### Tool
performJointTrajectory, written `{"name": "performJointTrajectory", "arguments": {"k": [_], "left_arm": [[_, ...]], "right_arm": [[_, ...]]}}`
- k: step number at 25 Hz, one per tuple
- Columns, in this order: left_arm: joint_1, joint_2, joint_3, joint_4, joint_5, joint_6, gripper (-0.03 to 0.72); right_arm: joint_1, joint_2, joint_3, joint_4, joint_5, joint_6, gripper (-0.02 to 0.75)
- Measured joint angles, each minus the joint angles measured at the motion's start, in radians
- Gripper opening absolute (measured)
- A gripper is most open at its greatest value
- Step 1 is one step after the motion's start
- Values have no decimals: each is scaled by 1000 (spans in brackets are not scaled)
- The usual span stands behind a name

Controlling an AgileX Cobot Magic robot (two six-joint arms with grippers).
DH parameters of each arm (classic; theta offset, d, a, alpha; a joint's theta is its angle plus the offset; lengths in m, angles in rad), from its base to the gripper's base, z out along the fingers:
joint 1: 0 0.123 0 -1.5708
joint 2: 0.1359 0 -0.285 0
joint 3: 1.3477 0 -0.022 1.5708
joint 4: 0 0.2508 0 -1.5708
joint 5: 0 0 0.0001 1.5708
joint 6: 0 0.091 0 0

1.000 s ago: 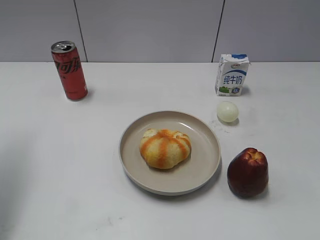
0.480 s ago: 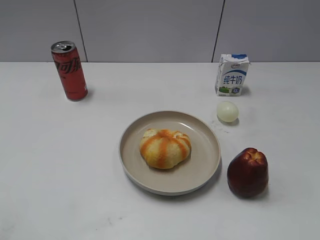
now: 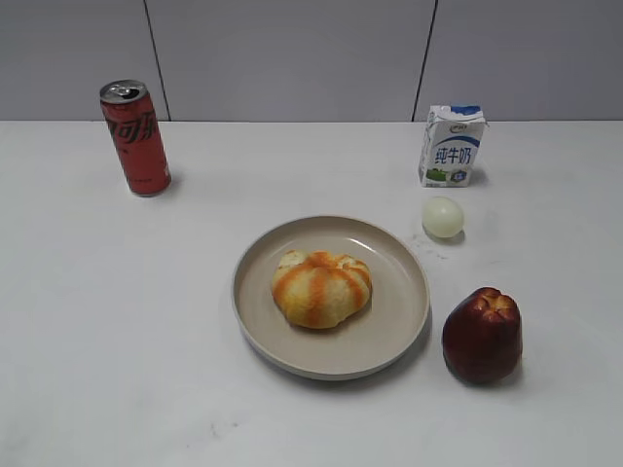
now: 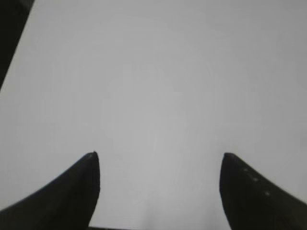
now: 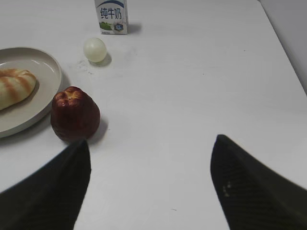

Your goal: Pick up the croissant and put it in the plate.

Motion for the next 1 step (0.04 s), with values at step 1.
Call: {"name": "performJointTrajectory", "arguments": {"k": [1], "left_arm": [[0,-37,0,0,-1,0,589]], "right_arm": [[0,0,0,0,0,0,588]]}}
